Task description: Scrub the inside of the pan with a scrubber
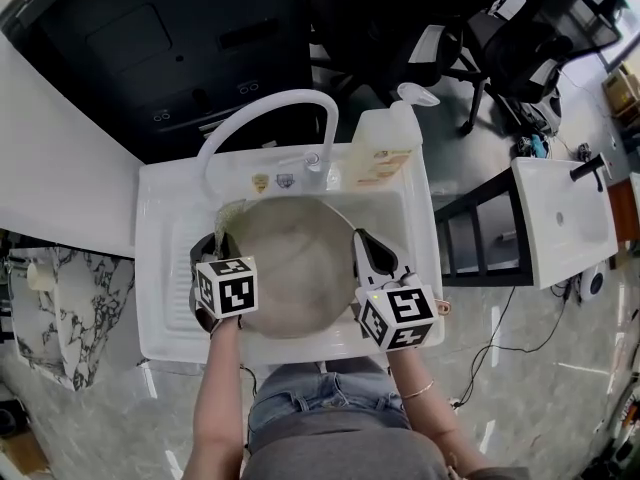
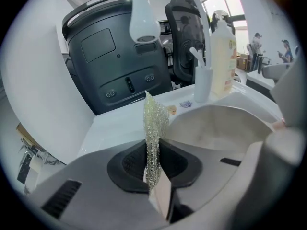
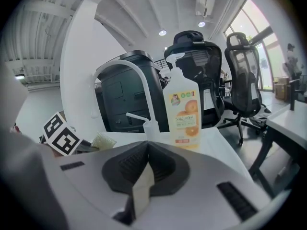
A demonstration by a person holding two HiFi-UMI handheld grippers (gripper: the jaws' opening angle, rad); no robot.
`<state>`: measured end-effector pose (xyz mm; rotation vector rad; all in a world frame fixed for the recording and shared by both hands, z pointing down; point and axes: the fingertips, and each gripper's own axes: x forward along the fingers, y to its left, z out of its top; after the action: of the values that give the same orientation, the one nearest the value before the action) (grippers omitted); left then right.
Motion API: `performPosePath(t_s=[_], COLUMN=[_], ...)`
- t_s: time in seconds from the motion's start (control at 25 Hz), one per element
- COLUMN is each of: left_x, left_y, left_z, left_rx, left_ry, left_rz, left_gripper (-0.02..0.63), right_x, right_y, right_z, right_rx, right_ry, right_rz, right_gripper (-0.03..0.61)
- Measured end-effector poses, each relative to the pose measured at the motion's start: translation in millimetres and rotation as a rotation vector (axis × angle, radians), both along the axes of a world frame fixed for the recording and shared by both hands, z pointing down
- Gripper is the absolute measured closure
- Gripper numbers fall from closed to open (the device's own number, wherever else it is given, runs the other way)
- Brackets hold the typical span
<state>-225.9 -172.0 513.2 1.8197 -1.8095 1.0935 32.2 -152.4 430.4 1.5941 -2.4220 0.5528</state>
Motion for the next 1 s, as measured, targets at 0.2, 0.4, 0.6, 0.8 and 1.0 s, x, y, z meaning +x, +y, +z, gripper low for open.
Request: performPosePath(t_s=[0.2,0.4,0.6,0.8,1.0], left_x=[8.7,37.6,68.6,93.2,100.1], left_y=[8.3,-1.3,-16.3,-25.5,-5.9], left_z=[-13.8,-19.0,-8.2,7.1,44.5], left_rx=[-0.006,-0.032,-0.058,-0.052,-0.15], left_ry=[0.004,-0.156,-0.401,-0.749,-1.059], left_rz=[0.172,0.448,0.708,1.006,1.302], left_gripper=[0.551,0.551,0.551,0.551,0.552], right_x=[5.4,16.5,25.2,44.1,56.5], right_y=[10.4,25.5,42.5,58.3,68.1], right_z=[-1.0,1.7,4.1,2.9,2.4], right_rx=[0.004,-0.007,-0.018,-0.019,-0.017], right_ry=[0.007,0.006,0.01,0.011,0.012], right_rz=[0.033,0.088,0.133,0.202,0.247], right_gripper=[0.568,0.568,0.568,0.568,0.568])
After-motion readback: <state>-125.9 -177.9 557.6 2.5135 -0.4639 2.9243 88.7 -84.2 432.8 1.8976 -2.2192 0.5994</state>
